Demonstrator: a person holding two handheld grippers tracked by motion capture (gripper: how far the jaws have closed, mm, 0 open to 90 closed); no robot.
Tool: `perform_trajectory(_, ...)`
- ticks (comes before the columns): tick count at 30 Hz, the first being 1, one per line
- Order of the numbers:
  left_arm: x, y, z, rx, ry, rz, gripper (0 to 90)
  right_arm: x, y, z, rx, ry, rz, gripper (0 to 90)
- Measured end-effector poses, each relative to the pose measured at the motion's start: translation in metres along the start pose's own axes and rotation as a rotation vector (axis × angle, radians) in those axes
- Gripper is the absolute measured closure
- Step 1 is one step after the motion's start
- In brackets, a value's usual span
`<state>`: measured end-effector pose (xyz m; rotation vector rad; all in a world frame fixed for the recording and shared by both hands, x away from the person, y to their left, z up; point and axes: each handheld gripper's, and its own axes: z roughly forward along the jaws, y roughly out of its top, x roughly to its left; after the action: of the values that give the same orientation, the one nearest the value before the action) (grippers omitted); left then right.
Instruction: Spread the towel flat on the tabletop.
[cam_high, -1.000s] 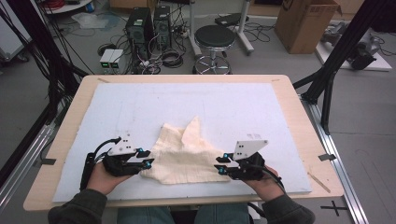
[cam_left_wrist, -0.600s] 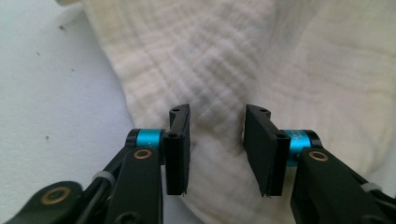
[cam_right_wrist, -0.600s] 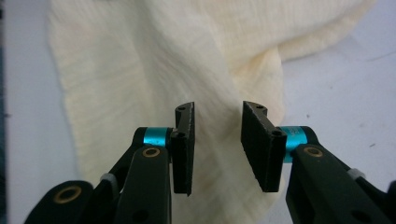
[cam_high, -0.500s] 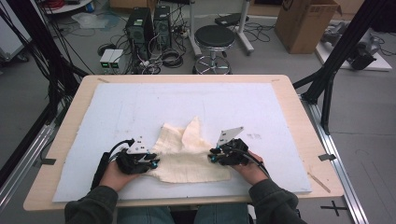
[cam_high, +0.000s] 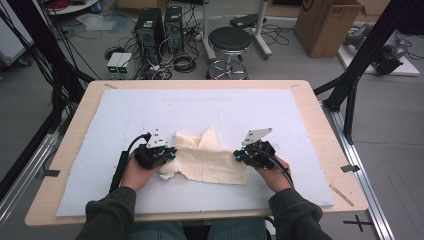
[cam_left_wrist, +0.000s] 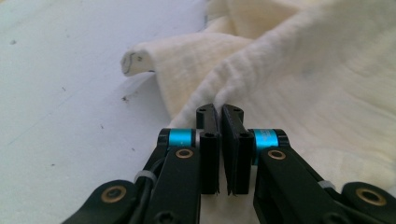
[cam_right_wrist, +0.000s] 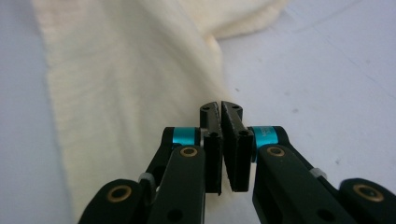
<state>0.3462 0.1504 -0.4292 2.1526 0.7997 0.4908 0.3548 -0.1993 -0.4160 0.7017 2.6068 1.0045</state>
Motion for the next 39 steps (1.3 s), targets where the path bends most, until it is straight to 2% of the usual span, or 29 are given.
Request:
perform_trajectory(3, 0.006, 0.000, 0.011, 0.022, 0.006, -0.020, 82.6, -0.006, -0.002, 0.005, 0.012, 0.000, 0.028, 86.5)
perform_trajectory(6, 0.009, 0.001, 0.010, 0.007, -0.004, -0.039, 76.1, -0.008, -0.003, 0.007, 0.009, 0.008, 0.042, 81.3)
perform_trajectory(8, 0.012, 0.003, 0.004, -0.006, -0.007, -0.048, 71.3, -0.007, -0.002, 0.004, -0.029, 0.017, 0.038, 78.3)
perform_trajectory(11, 0.016, 0.007, -0.009, -0.028, -0.011, -0.044, 68.6, -0.002, -0.001, -0.006, -0.092, 0.035, 0.028, 76.3)
perform_trajectory(13, 0.019, 0.009, -0.019, -0.045, -0.022, -0.056, 67.7, 0.001, -0.001, -0.011, -0.115, 0.043, 0.013, 74.2)
perform_trajectory(15, 0.019, 0.009, -0.028, -0.045, -0.024, -0.043, 67.1, 0.006, -0.001, -0.016, -0.126, 0.047, -0.006, 72.1)
perform_trajectory(17, 0.015, 0.007, -0.037, -0.057, -0.045, -0.028, 66.9, 0.010, -0.004, -0.020, -0.133, 0.047, -0.023, 71.9)
perform_trajectory(19, 0.008, 0.002, -0.046, -0.068, -0.075, 0.008, 67.0, 0.013, -0.007, -0.025, -0.146, 0.058, -0.027, 71.5)
perform_trajectory(22, -0.003, -0.010, -0.054, -0.095, -0.118, 0.029, 68.7, 0.019, -0.013, -0.031, -0.168, 0.089, -0.038, 67.6)
perform_trajectory(24, -0.009, -0.017, -0.055, -0.094, -0.139, 0.039, 70.0, 0.021, -0.016, -0.032, -0.164, 0.103, -0.046, 67.2)
perform_trajectory(27, -0.013, -0.024, -0.050, -0.057, -0.142, 0.049, 70.5, 0.024, -0.021, -0.028, -0.138, 0.131, -0.042, 67.1)
perform_trajectory(29, -0.014, -0.027, -0.045, -0.038, -0.143, 0.042, 71.0, 0.025, -0.024, -0.024, -0.112, 0.140, -0.041, 67.3)
perform_trajectory(31, -0.013, -0.029, -0.039, 0.006, -0.140, 0.042, 71.1, 0.024, -0.026, -0.018, -0.090, 0.156, -0.038, 67.6)
perform_trajectory(36, -0.009, -0.031, -0.028, 0.073, -0.175, 0.028, 72.3, 0.025, -0.031, -0.005, -0.022, 0.182, -0.046, 68.0)
perform_trajectory(39, -0.008, -0.032, -0.027, 0.069, -0.180, 0.026, 73.6, 0.025, -0.033, -0.003, -0.015, 0.189, -0.039, 70.5)
